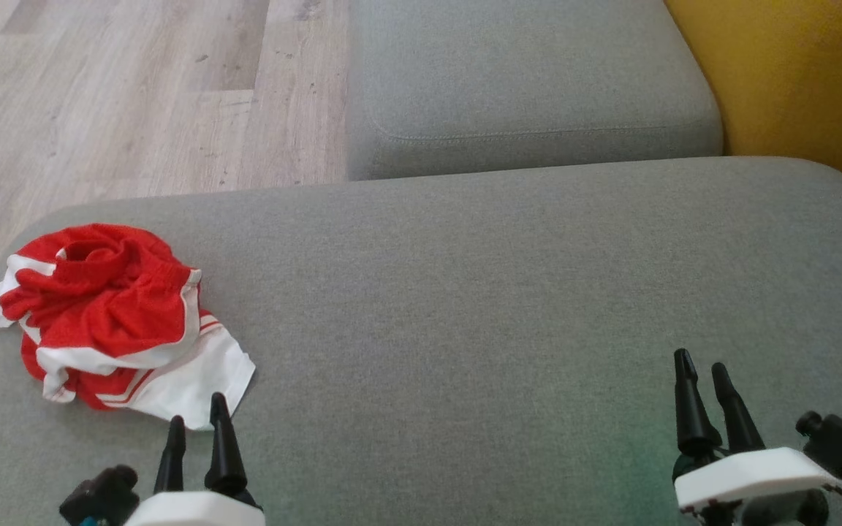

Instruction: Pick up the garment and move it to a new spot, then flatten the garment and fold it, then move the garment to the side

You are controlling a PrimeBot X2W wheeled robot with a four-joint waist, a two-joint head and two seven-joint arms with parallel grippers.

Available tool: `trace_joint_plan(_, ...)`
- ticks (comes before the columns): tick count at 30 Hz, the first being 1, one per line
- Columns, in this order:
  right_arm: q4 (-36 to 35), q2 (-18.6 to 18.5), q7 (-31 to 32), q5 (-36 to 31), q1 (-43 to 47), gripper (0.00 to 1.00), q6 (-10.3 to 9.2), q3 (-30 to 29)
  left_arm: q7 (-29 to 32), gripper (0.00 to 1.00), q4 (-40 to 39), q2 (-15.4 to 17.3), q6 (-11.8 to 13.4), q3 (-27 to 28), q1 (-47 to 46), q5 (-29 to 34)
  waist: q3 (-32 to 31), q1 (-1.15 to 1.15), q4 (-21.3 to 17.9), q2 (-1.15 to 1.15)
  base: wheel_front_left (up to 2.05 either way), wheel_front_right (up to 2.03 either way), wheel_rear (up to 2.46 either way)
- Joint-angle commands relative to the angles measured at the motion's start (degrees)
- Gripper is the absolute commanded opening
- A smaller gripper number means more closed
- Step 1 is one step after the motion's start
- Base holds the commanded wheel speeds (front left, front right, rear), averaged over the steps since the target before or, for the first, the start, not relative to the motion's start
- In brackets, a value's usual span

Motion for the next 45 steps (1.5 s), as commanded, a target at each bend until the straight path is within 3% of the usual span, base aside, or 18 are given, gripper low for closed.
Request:
trace_joint_plan(1, -2.46, -0.4, -1.1, -2.17, -0.85, 1.0, 0.28, 1.17, -1.06, 1.0, -2.36, 0.53, 0.34, 0.42, -1.54, 2.17, -0.05, 0.0, 0.0, 0.0, 0.0, 0.0, 0.0)
trace_joint_plan(45, -1.97, -0.55, -8.53, -34.21, 2.65, 1.0, 0.44, 1.48, -8.54, 1.0, -1.19, -0.11, 2.56, -3.39, 0.92, 31.2, -2.8, 0.0, 0.25, 0.0, 0.0, 0.0, 0.0)
